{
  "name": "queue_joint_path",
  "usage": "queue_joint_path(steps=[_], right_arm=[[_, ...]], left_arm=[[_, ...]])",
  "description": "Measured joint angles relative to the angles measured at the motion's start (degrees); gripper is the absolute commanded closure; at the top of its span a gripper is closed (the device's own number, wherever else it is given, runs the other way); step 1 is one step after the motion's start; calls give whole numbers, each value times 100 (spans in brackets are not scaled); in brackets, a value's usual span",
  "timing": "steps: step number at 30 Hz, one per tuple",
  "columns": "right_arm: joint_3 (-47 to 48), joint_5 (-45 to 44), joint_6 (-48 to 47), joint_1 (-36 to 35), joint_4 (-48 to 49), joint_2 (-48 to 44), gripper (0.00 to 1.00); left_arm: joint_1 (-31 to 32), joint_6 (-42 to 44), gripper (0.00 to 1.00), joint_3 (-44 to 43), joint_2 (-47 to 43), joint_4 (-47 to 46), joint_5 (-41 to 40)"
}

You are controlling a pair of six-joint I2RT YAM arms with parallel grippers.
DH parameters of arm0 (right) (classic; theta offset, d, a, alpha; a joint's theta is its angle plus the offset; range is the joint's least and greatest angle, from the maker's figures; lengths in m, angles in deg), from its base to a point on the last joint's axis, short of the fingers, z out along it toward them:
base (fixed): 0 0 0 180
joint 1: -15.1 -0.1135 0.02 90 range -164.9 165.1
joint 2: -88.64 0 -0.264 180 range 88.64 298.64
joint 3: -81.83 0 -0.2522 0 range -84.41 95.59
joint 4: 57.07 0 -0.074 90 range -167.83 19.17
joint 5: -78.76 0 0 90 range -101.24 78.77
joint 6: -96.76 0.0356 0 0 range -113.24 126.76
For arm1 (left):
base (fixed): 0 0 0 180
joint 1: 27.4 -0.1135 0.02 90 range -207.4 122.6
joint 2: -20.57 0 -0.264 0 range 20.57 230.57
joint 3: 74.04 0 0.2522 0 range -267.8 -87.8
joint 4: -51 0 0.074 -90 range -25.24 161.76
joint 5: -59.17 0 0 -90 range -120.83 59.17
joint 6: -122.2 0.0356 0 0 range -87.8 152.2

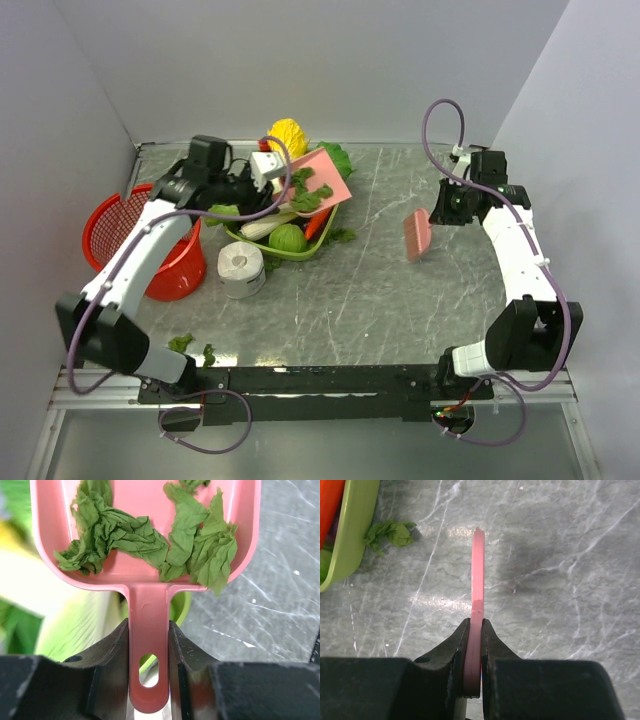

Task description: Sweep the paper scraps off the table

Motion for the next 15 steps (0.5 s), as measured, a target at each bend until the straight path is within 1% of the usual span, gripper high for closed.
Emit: queue_joint_path(steps=[5, 10, 15], right_arm=[[33, 157, 90, 0, -11, 297, 100], [190, 302, 170, 0, -2, 581, 100], [284, 415, 208, 0, -2, 734, 100]], left_arm=[[-404, -188, 99, 304, -702, -48, -291], [-992, -345, 99, 302, -857, 74, -527], [-1611, -361, 99, 13, -866, 660, -964]])
